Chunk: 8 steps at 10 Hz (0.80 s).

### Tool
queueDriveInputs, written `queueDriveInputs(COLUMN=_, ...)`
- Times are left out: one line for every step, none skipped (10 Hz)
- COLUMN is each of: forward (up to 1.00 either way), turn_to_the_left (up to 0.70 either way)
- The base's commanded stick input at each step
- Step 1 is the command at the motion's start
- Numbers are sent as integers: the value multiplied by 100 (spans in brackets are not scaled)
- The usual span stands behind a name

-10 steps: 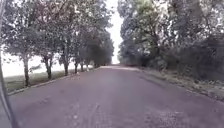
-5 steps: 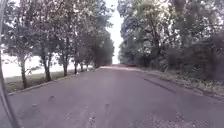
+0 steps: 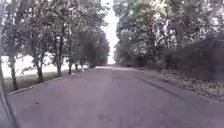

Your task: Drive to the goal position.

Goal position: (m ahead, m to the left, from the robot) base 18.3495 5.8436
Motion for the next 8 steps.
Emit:
queueDriveInputs(forward=70, turn_to_the_left=0)
queueDriveInputs(forward=70, turn_to_the_left=0)
queueDriveInputs(forward=70, turn_to_the_left=0)
queueDriveInputs(forward=70, turn_to_the_left=0)
queueDriveInputs(forward=70, turn_to_the_left=0)
queueDriveInputs(forward=70, turn_to_the_left=0)
queueDriveInputs(forward=70, turn_to_the_left=0)
queueDriveInputs(forward=70, turn_to_the_left=0)
